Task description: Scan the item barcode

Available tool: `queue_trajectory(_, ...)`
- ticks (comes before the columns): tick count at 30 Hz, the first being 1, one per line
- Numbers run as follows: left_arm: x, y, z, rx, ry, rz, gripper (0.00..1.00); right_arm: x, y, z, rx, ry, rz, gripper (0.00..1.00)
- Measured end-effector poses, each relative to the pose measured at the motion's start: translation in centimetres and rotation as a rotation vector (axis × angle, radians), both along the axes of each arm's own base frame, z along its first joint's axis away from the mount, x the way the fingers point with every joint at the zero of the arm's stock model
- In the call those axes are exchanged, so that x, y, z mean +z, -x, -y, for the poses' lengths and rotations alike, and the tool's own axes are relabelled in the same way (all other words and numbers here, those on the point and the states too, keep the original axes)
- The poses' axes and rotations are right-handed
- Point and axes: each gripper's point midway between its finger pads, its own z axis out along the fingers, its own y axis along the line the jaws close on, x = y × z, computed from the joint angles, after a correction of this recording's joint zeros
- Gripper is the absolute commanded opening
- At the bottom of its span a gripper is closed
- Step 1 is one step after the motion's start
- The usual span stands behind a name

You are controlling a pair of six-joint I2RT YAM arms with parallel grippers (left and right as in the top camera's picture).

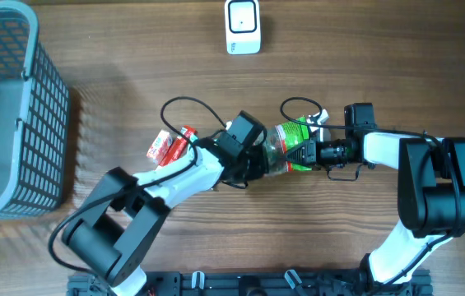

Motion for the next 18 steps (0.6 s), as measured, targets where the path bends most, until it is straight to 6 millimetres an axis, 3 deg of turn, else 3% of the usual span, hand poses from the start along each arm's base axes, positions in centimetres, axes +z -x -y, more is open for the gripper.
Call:
queue_trajectory(2,-0.6,1.3,-1.0,-0.003,-0.053,-0.062,0.04,0.0,0.0,0.0,-0.001,0.003,-0.002,0.1)
queue_trajectory(3,-1.0,1.9,-1.6,-0.001,-0.084,-0.088,0.04,-0.1,0.0,0.1,-0.001,0.005,-0.003,0.21)
queue_trajectory(5,-1.4,2.5,-2.3,0.001,-0.118,-0.11,0.04,-0.1,0.0,0.1,-0.003,0.008,-0.005,0.34)
queue_trajectory(6,-1.5,2.5,-2.3,0.001,-0.12,-0.111,0.04,0.2,0.0,-0.1,-0.005,-0.007,-0.009,0.34)
queue_trajectory(7,-1.5,2.5,-2.3,0.001,-0.12,-0.111,0.04,0.4,0.0,-0.2,-0.005,-0.017,-0.016,0.31)
queue_trajectory(10,-1.5,2.4,-2.4,0.004,-0.124,-0.106,0.04,0.2,-0.1,0.1,-0.016,0.009,-0.039,0.04)
queue_trajectory(14,-1.1,2.2,-2.7,0.011,-0.141,-0.079,0.04,0.1,-0.5,0.5,-0.018,0.039,-0.04,0.04)
queue_trajectory(16,1.3,1.5,-3.1,0.03,-0.136,-0.008,0.04,0.4,-0.9,0.8,0.008,0.071,-0.022,0.04)
queue_trajectory(18,5.3,0.6,-3.9,0.062,-0.115,0.099,0.04,0.9,-1.7,0.9,0.036,0.084,0.031,0.04)
